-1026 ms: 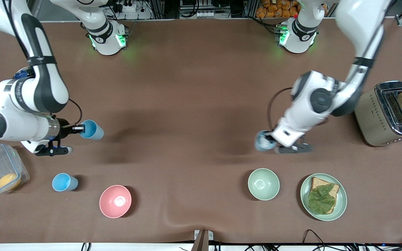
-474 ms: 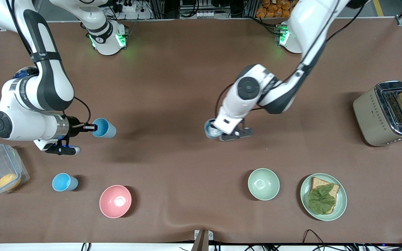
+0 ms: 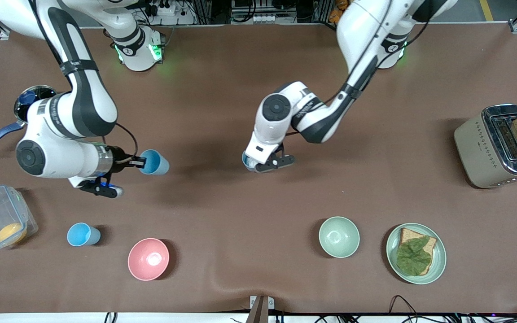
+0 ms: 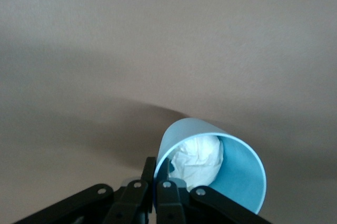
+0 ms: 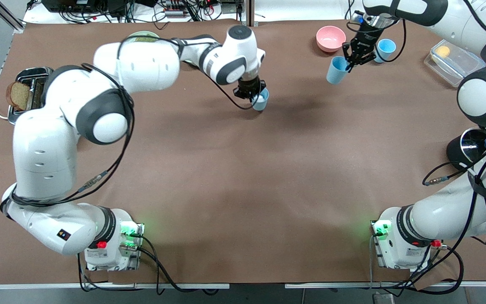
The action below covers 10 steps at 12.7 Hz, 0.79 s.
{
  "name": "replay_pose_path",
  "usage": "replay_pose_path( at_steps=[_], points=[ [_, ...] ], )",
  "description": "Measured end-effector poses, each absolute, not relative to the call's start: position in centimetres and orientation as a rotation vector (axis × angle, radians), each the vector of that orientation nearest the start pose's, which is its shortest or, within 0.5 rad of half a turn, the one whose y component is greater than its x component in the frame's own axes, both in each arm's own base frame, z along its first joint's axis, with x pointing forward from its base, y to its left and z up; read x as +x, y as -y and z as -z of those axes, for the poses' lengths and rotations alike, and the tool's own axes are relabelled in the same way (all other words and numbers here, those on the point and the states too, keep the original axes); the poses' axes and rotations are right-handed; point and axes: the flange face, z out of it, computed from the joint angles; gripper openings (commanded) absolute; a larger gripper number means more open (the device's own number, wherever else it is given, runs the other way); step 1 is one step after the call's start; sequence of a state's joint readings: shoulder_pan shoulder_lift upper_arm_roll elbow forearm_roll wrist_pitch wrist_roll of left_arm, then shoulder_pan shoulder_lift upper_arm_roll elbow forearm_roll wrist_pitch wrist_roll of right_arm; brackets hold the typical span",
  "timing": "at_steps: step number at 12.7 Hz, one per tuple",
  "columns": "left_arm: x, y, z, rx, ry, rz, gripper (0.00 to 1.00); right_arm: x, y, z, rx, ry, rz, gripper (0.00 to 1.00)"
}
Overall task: Stack blue cups with both arms
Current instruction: 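Carry the tissue cup with the left gripper toward the right gripper's cup, then lower the tissue cup into the held cup with the left gripper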
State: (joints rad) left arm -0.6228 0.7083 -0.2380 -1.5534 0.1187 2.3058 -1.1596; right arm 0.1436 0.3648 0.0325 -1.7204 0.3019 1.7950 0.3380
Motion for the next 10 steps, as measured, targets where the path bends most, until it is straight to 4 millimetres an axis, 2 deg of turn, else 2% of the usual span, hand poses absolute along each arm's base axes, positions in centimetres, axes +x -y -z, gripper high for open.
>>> replay_pose_path(
  at_steps=[1,2,4,6,8,10],
  points=[
    [47.9,52.5,-24.1,-3.187,0.46,-0.023,0.72,60.6,-13.6,-35.8,-2.847,-0.409,-0.522,0.0],
    [47.8,52.6,-23.8,-3.179,0.478,-0.024,1.0,60.5,-13.9,-35.8,-2.844,-0.424,-0.527,0.0],
    [48.0,52.6,-24.0,-3.175,0.522,-0.018,1.0,60.4,-14.7,-35.9,-2.838,-0.465,-0.53,0.0],
    [49.1,52.5,-25.2,-3.186,0.549,0.016,1.0,60.2,-16.1,-35.9,-2.838,-0.508,-0.529,0.0],
    [51.8,51.4,-27.9,-3.172,0.602,0.071,1.0,59.8,-18.6,-36.1,-2.842,-0.564,-0.51,0.0],
    [54.6,50.1,-32.4,-3.169,0.636,0.143,1.0,59.1,-22.2,-36.5,-2.85,-0.602,-0.489,0.0]
  ],
)
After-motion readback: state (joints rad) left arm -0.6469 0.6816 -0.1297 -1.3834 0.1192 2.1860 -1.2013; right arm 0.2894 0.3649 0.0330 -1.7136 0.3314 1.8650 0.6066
